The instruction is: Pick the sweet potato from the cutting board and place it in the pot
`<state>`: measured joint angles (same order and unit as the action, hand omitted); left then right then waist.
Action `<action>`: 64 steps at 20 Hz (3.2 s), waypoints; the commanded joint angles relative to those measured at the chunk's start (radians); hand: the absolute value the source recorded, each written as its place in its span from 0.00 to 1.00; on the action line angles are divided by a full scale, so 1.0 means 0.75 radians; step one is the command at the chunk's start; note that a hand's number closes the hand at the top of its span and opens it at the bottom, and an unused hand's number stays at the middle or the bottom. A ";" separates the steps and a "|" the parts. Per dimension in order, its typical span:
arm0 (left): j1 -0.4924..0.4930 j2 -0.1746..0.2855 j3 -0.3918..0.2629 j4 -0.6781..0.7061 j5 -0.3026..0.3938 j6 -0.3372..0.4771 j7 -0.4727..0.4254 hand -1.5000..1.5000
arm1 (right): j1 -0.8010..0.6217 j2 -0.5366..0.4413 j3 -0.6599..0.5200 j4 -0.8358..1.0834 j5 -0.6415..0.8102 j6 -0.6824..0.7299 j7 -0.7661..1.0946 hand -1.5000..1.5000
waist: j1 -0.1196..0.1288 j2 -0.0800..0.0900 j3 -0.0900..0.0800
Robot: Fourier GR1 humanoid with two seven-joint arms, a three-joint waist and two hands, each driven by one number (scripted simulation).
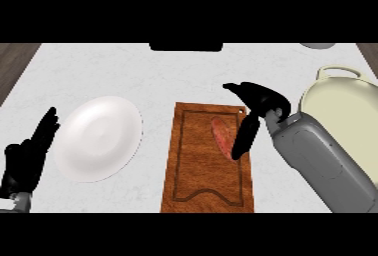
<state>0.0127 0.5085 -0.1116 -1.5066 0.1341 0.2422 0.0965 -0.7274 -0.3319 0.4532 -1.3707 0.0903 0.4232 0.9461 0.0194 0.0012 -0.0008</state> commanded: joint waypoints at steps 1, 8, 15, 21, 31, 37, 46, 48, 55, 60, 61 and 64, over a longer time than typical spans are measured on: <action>0.022 -0.001 0.027 -0.004 -0.019 -0.018 -0.018 0.50 | -0.069 0.091 0.011 0.198 0.027 0.087 0.023 0.00 | -0.002 0.002 0.001; 0.038 -0.027 0.039 -0.005 -0.049 -0.053 -0.034 0.50 | -0.099 0.130 0.043 0.300 0.114 0.128 0.031 0.00 | -0.008 0.000 0.001; 0.037 -0.082 0.040 -0.046 -0.094 -0.047 0.036 0.50 | -0.118 0.242 0.016 0.369 0.173 0.144 0.083 0.00 | -0.014 -0.002 0.001; 0.009 -0.101 0.103 0.033 -0.101 -0.085 -0.006 0.50 | -0.069 0.224 0.006 0.450 0.273 0.172 -0.030 0.00 | -0.021 -0.001 0.001; 0.025 -0.134 0.151 -0.042 -0.156 -0.143 0.037 0.50 | -0.069 0.334 -0.079 0.662 0.463 0.104 -0.171 0.00 | -0.012 0.001 0.001; 0.035 -0.164 0.191 -0.059 -0.164 -0.164 0.052 0.50 | -0.004 0.339 -0.060 0.546 0.507 0.237 -0.200 1.00 | -0.018 -0.002 0.001; 0.066 -0.230 0.188 -0.059 -0.271 -0.157 0.021 0.50 | -0.028 0.406 -0.138 0.592 0.631 0.181 -0.293 1.00 | -0.017 -0.002 0.001; 0.032 -0.195 0.221 -0.038 -0.216 -0.170 0.076 0.50 | 0.247 0.264 0.077 0.219 0.656 0.236 -0.475 1.00 | -0.071 -0.020 0.001; 0.124 -0.177 0.274 -0.065 -0.198 -0.155 0.059 0.50 | 0.554 -0.107 0.295 -0.338 0.730 0.155 -0.914 1.00 | -0.141 -0.048 0.003; 0.130 -0.160 0.310 -0.053 -0.178 -0.170 0.046 0.50 | 0.807 -0.446 0.238 -0.729 0.860 -0.071 -1.032 1.00 | -0.144 -0.034 0.002; 0.123 -0.192 0.279 -0.072 -0.190 -0.156 0.059 0.50 | 0.848 -0.501 0.208 -0.774 0.895 -0.141 -1.064 1.00 | -0.140 -0.031 0.003; 0.157 -0.146 0.317 -0.072 -0.165 -0.201 0.027 0.50 | 0.939 -0.552 0.097 -1.005 0.932 -0.269 -1.025 1.00 | -0.147 -0.037 0.002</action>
<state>0.1128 0.3759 0.1050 -1.5557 -0.0067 0.1176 0.1274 -0.1248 -0.6521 0.5842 -1.9264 0.7382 0.3346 0.1910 -0.0864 -0.0255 0.0012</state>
